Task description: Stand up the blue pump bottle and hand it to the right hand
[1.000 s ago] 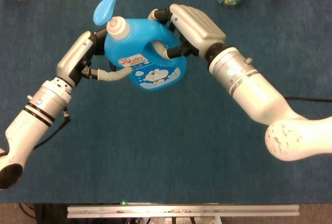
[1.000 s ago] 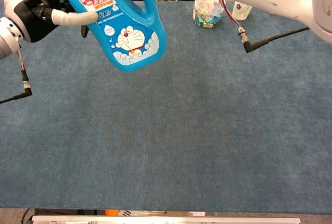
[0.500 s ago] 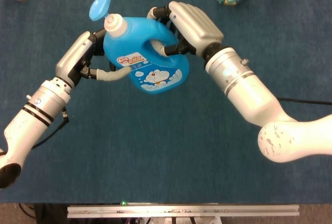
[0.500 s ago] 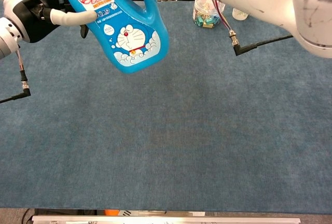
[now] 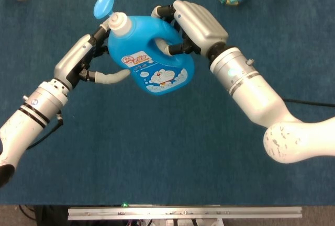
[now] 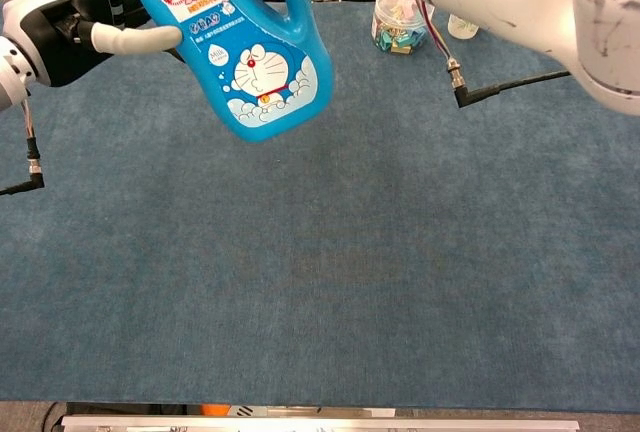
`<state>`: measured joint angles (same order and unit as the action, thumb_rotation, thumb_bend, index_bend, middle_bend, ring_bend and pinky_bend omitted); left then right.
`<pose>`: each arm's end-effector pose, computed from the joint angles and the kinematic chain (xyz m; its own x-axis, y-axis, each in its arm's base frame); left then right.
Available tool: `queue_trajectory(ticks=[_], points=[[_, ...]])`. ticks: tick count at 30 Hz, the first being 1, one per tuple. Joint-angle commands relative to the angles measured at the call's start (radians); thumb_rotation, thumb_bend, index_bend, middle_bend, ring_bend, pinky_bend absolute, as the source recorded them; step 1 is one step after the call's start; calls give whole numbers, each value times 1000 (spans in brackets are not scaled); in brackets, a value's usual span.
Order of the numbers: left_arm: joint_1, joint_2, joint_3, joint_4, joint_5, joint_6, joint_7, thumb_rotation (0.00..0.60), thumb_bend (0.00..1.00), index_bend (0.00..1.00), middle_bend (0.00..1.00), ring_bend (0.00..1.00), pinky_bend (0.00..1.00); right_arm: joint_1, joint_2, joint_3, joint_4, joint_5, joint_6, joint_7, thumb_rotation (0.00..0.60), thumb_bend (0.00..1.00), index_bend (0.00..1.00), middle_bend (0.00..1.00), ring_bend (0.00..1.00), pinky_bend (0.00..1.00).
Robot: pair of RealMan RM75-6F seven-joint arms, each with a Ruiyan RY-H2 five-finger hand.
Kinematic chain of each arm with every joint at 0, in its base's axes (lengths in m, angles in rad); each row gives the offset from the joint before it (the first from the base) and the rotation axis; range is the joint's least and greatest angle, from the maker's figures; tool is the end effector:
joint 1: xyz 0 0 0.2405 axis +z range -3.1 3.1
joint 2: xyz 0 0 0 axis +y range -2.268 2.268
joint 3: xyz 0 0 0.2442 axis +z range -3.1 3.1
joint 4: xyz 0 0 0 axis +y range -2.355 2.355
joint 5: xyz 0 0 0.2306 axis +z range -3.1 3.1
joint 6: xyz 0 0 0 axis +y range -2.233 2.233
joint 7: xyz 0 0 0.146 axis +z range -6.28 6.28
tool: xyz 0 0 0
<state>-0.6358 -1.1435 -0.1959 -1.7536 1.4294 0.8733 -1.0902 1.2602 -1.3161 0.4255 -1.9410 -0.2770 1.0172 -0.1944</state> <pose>-0.1433 0.3187 0.0560 -0.5617 0.5767 0.5932 0.7443 0.0392 0.6667 0.0647 -0.3449 0.0250 -0.1171 -0.5048 0.8552 -0.9487 -0.1977 -0.2466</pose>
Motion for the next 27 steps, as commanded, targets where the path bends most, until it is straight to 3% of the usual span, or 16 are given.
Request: queue_trajectory(ticks=[1, 12, 15, 18, 27], points=[[-3, 12, 7, 6, 18, -2, -13, 494, 223, 0, 0, 0, 273, -5, 0, 2, 1, -4, -3, 1, 600, 528, 602, 521, 466, 507], [0, 68, 49, 41, 53, -14, -39, 495, 223, 0, 0, 0, 256, -50, 23, 5, -17, -49, 1, 11, 600, 528, 602, 521, 467, 507], [0, 84, 61, 56, 62, -17, -26, 533, 223, 0, 0, 0, 256, -67, 33, 5, -30, -71, 5, 16, 600, 528, 603, 521, 467, 507], [4, 81, 74, 99, 74, 0, 60, 597, 223, 0, 0, 0, 256, -91, 48, 5, -53, -103, 17, 27, 600, 528, 603, 521, 467, 507], [62, 19, 95, 212, 24, 118, 553, 600, 224, 0, 0, 0, 253, -175, 93, -10, -116, -199, 39, 67, 600, 527, 603, 521, 466, 508]])
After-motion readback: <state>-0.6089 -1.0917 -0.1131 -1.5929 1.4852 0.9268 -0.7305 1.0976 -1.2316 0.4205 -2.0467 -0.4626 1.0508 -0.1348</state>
